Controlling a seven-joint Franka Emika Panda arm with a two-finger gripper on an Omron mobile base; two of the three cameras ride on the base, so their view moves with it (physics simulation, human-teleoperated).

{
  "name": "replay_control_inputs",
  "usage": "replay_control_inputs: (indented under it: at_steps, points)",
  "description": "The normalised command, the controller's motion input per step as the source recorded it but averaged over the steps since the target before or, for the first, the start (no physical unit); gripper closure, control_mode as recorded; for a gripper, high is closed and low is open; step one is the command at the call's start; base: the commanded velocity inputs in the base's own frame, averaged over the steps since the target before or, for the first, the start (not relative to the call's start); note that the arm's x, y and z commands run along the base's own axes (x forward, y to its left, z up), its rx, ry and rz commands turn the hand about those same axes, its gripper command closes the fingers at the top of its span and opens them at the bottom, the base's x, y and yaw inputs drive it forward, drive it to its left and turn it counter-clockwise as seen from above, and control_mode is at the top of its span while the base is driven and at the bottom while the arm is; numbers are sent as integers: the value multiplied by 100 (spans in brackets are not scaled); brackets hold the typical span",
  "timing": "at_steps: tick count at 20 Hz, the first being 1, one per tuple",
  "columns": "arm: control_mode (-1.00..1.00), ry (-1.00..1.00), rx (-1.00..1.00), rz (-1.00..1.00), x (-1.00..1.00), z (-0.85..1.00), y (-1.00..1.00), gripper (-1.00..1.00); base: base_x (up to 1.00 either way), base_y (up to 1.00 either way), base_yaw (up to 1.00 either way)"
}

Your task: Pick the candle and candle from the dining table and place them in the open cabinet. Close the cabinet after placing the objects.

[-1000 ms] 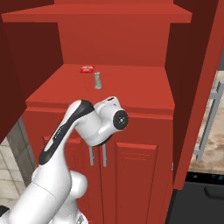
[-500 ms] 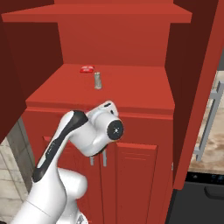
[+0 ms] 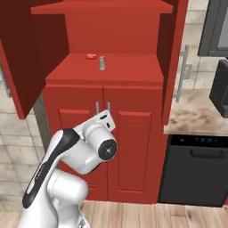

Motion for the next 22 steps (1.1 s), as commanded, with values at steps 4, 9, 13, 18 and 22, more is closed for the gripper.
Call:
replay_control_inputs:
  at_steps: [4,9,13,18,22]
  points:
    - [100,0,0,0,0,0,0,-100,-100,-10,-18]
    - [100,0,0,0,0,0,0,-100,-98,-32,-32]
    - [100,0,0,0,0,0,0,-100,-70,-48,-41]
    - [100,0,0,0,0,0,0,-100,-20,-51,-53]
    - [100,0,0,0,0,0,0,-100,3,-45,-60]
